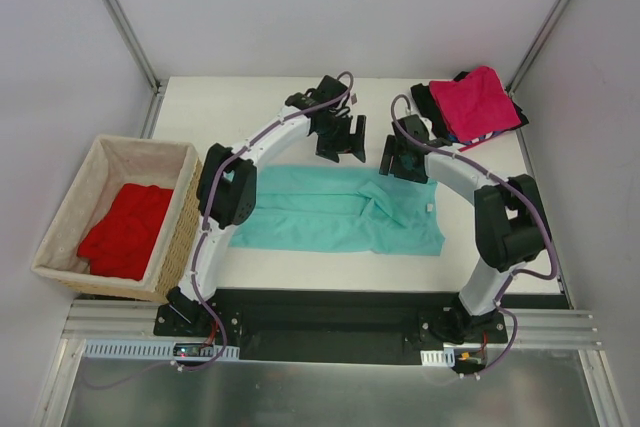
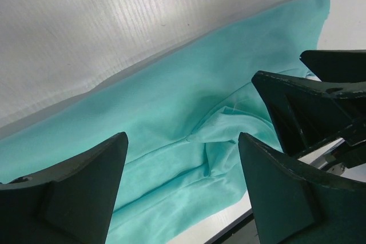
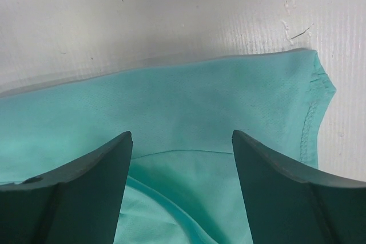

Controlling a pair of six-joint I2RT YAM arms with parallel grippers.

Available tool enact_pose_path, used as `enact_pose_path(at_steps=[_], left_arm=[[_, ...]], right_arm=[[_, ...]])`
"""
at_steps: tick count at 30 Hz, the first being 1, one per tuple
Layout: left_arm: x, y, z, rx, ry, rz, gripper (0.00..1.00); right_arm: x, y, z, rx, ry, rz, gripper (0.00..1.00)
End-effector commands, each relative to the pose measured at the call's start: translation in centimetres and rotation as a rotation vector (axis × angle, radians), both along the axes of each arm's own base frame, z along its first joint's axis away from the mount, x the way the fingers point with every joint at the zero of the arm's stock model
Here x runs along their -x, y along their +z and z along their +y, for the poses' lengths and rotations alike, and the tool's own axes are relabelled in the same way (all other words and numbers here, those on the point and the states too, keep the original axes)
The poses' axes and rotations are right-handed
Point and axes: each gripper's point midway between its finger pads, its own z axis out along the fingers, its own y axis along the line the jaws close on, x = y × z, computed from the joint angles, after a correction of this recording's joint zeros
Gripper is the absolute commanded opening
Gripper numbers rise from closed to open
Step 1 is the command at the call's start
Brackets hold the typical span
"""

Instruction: Fold and stack the t-shirts

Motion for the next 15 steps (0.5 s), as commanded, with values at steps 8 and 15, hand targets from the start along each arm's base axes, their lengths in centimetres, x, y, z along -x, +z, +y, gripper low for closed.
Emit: enact_pose_path(at_steps=[8,15], left_arm=[[0.8,0.3,-2.9,0.083,-0.025,0.022,0.79],[0.9,-2.3,-2.3,0.037,0.002,0.053,0.78]], right_arm=[[-0.2,1.1,-0.9,-0.001,-0.002,-0.029,0.74],[0.2,1.0,-1.7,0.006,-0.018,-0.024,0.75]])
